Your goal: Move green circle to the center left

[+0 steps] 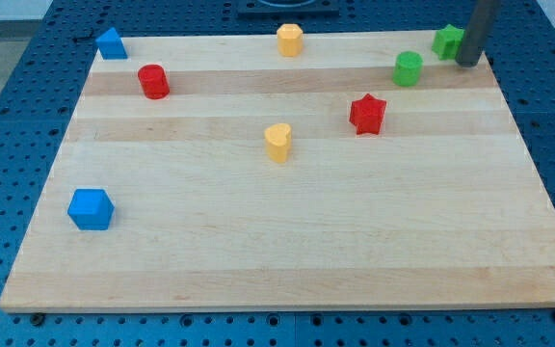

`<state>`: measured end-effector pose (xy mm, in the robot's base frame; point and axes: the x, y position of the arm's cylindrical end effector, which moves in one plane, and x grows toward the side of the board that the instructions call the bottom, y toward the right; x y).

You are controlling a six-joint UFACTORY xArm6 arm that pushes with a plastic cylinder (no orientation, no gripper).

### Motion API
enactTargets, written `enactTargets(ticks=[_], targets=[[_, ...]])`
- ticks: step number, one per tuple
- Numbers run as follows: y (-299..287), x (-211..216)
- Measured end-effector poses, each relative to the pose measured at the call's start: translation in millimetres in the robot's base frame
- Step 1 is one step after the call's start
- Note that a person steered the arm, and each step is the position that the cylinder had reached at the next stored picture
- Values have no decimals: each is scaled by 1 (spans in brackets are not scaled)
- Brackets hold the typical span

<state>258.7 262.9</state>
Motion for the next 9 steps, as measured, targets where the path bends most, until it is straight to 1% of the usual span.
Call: enactTargets(ticks=[2, 3, 4, 6, 7, 9], targets=[[0, -12], [0, 19], [0, 35], [0, 34], [-10, 28], [-62, 11]])
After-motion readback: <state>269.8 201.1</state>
